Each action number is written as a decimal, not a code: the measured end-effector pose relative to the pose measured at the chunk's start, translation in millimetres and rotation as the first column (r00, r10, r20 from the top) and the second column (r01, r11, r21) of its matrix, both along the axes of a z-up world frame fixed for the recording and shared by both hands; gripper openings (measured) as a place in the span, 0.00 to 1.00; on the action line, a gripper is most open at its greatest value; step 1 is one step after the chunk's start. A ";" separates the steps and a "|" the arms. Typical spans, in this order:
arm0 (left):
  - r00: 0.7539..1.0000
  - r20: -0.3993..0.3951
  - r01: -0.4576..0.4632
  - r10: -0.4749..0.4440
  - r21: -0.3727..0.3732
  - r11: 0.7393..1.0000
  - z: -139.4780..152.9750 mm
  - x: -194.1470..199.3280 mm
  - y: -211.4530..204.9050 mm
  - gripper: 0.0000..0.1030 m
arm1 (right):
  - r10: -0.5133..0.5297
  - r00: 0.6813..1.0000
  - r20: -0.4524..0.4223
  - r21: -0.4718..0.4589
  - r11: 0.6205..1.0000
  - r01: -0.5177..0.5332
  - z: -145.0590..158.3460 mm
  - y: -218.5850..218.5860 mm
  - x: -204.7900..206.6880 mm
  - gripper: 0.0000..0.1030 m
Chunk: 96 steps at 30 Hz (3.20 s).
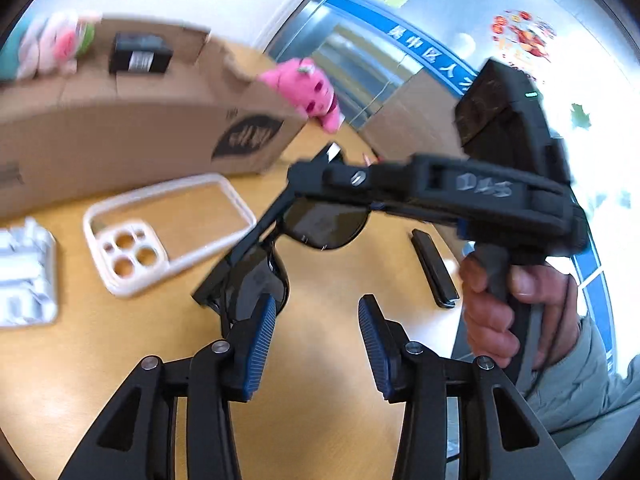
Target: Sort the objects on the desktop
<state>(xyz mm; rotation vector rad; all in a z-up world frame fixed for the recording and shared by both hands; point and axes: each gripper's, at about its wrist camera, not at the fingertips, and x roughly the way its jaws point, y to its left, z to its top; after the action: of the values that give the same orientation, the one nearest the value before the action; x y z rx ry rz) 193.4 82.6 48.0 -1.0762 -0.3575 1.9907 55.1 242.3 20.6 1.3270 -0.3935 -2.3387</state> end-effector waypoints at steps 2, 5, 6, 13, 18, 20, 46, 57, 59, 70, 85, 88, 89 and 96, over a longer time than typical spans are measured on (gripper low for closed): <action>0.996 -0.089 -0.021 0.018 -0.035 0.999 8.1 -15.0 4.0 0.45 | 0.001 1.000 -0.002 -0.012 1.000 -0.001 -0.5 1.5 0.8 0.21; 0.981 -0.184 -0.080 0.062 -0.090 0.993 2.2 -36.1 7.0 0.65 | 0.020 1.000 -0.009 -0.037 0.999 -0.020 -1.1 2.4 2.4 0.21; 0.979 -0.189 -0.093 0.072 -0.103 0.990 -1.0 -41.3 7.1 0.66 | 0.026 1.000 -0.011 -0.043 0.999 -0.027 -1.0 2.2 3.3 0.20; 0.987 -0.160 0.009 -0.033 -0.148 0.989 -26.6 -59.3 25.7 0.67 | 0.066 0.998 -0.015 -0.097 0.993 -0.067 8.6 4.9 7.6 0.19; 0.977 -0.213 -0.053 0.007 -0.214 0.975 -31.5 -72.5 18.6 0.68 | 0.094 0.996 0.002 -0.118 0.989 -0.094 13.2 6.9 11.3 0.19; 0.971 -0.240 -0.062 0.008 -0.217 0.974 -30.8 -71.6 18.4 0.73 | 0.104 0.995 -0.001 -0.120 0.987 -0.103 15.6 7.2 13.7 0.19; 0.910 0.415 -0.092 0.018 0.159 0.983 -94.1 -100.1 14.2 0.73 | -0.014 0.993 0.116 -0.301 0.952 0.049 -55.9 35.6 44.1 0.20; 0.861 0.507 -0.214 0.029 0.310 0.926 -112.2 -104.6 -0.3 0.71 | 0.028 0.981 0.191 -0.407 0.912 0.053 -78.6 45.9 47.0 0.20; 0.864 0.502 -0.198 0.020 0.304 0.932 -110.0 -104.1 5.2 0.69 | 0.065 0.977 0.203 -0.413 0.910 0.025 -82.2 41.5 47.9 0.20; 0.926 0.364 -0.141 0.100 0.087 0.986 -79.7 -95.3 18.3 0.07 | 0.194 0.955 0.224 -0.327 0.938 -0.113 -80.8 9.4 55.2 0.26; 0.961 0.176 -0.213 0.216 -0.035 0.976 -24.5 -98.7 -10.1 0.06 | 0.216 0.968 0.131 -0.301 0.939 -0.169 -32.3 -22.6 43.4 0.48; 0.955 0.146 -0.255 0.260 -0.052 0.966 -16.0 -104.9 -20.8 0.06 | 0.227 0.968 0.106 -0.308 0.933 -0.185 -25.1 -35.6 34.0 0.48; 0.953 0.145 -0.262 0.267 -0.051 0.964 -14.6 -107.3 -23.1 0.06 | 0.229 0.968 0.106 -0.330 0.926 -0.183 -24.6 -38.4 30.0 0.46; 0.943 0.115 -0.306 0.312 -0.072 0.949 -4.8 -117.0 -47.1 0.04 | 0.288 0.952 0.104 -0.364 0.902 -0.233 -28.4 -66.0 7.1 0.34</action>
<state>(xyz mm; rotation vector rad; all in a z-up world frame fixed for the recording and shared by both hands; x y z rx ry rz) 76.4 35.5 43.2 -1.2438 -0.5731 2.2231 62.2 176.3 -7.8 1.2997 -0.6060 -1.8490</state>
